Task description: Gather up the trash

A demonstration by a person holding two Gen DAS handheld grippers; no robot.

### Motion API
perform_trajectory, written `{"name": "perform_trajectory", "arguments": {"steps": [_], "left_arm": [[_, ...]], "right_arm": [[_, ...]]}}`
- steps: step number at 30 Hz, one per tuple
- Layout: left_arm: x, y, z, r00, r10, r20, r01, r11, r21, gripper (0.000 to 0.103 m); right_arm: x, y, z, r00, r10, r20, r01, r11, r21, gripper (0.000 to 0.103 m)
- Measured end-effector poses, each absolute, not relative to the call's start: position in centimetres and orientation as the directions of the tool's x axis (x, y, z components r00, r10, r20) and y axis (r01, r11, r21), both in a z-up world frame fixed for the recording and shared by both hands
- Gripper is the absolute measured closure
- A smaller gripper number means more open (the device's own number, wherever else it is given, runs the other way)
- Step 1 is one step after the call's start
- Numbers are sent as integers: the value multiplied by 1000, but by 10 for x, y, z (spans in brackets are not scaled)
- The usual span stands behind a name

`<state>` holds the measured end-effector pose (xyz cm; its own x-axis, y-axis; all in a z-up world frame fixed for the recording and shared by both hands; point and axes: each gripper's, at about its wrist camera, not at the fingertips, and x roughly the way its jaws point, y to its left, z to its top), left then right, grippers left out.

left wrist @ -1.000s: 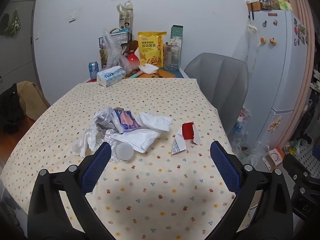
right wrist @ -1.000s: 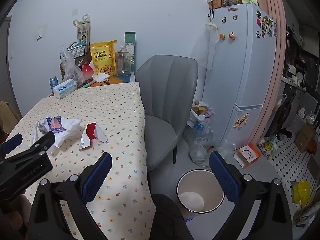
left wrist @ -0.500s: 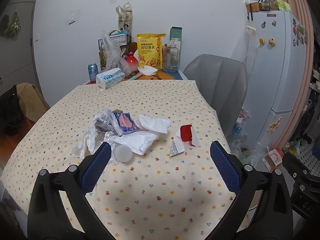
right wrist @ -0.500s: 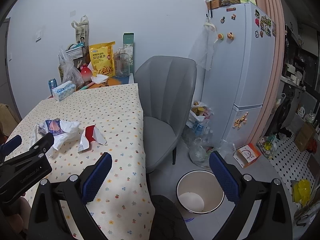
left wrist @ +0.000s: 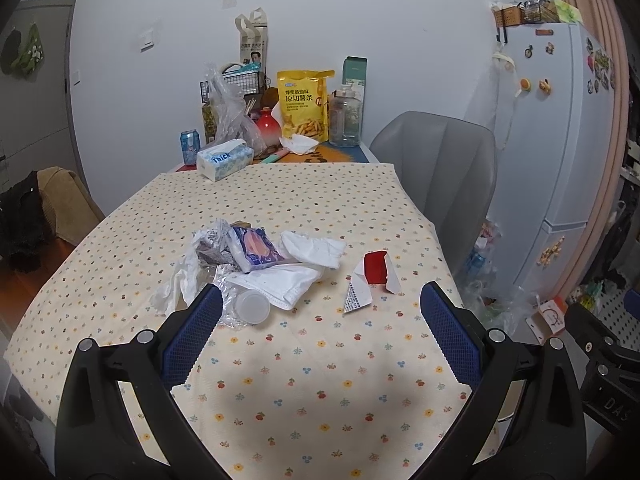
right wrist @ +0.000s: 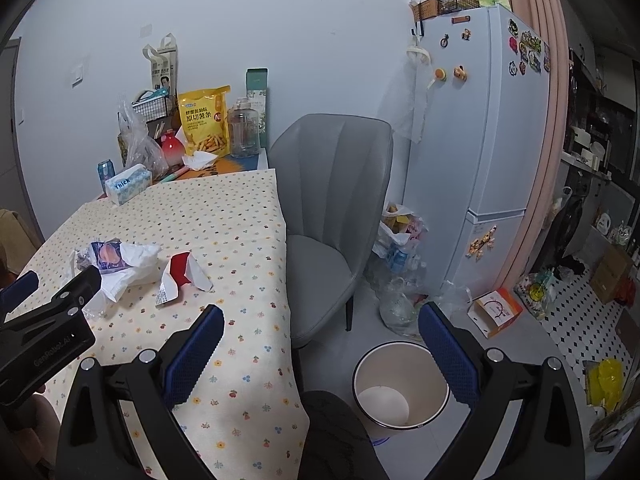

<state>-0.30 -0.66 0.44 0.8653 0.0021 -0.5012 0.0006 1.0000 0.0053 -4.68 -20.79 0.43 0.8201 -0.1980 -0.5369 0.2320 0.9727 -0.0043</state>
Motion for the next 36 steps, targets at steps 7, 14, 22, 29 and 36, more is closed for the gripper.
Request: {"name": "perform_trajectory", "arguments": {"steps": [7,14,22,29,36], "left_arm": [[-3,-6,6,866,1,-500,3,1000,7,5],[-5,-5,6,868,3,-497,-3,1000,1,5],[-6,-6,4,867,-4,-498,2,1000,-3,5],[-5,-3,4,865,-5,-502,-2,1000,-12,5],[-5,-1,2,862,-1,-507,-6,1000,-12,5]], "right_arm": [[-47,-208,3,822,-200,-533,235,972,-3,8],[-46,-208,2,822,-196,-535,234,972,3,8],[-47,-209,3,826,-195,-530,231,973,3,8],[-47,-208,3,828,-197,-524,233,972,2,8],[-46,-208,4,829,-199,-522,232,973,-2,8]]}}
